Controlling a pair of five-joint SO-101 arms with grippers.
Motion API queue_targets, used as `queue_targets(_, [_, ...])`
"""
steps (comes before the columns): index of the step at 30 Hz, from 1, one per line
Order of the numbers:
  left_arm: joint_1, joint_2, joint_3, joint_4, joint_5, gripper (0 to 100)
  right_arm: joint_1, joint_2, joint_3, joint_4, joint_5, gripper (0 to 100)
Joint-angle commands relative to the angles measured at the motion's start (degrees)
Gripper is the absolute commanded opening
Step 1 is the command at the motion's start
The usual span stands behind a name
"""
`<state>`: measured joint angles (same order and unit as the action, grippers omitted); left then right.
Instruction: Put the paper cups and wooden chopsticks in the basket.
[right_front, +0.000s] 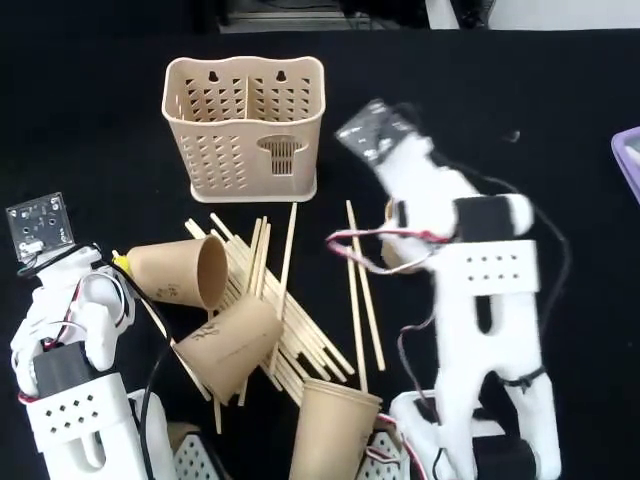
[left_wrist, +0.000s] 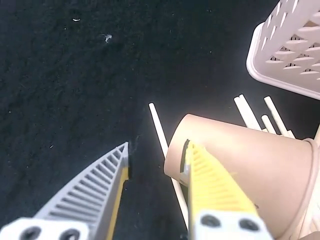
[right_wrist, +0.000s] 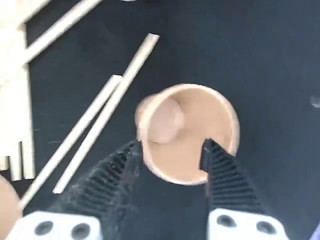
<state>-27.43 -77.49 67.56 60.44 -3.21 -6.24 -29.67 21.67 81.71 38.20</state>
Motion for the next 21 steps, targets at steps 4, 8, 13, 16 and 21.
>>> queue_targets(4, [0.48, -0.62, -0.57, -1.05, 0.09, 19, -0.7, 2.42, 2.95, -5.89, -0.79, 24.3])
queue_targets(8, [0.48, -0.62, -0.57, -1.05, 0.09, 19, -0.35, 8.66, 3.65, -7.03, -0.79, 24.3])
queue_targets(13, [0.48, -0.62, -0.57, -1.05, 0.09, 19, -0.18, 14.81, 2.86, -9.32, -0.79, 24.0])
queue_targets(16, [0.48, -0.62, -0.57, -1.05, 0.09, 19, -0.09, 16.92, 2.86, -10.11, -0.79, 18.6])
queue_targets(21, [0.48, -0.62, -0.48, -0.97, 0.09, 19, 2.11, 14.2, -0.22, -7.74, 1.32, 0.8])
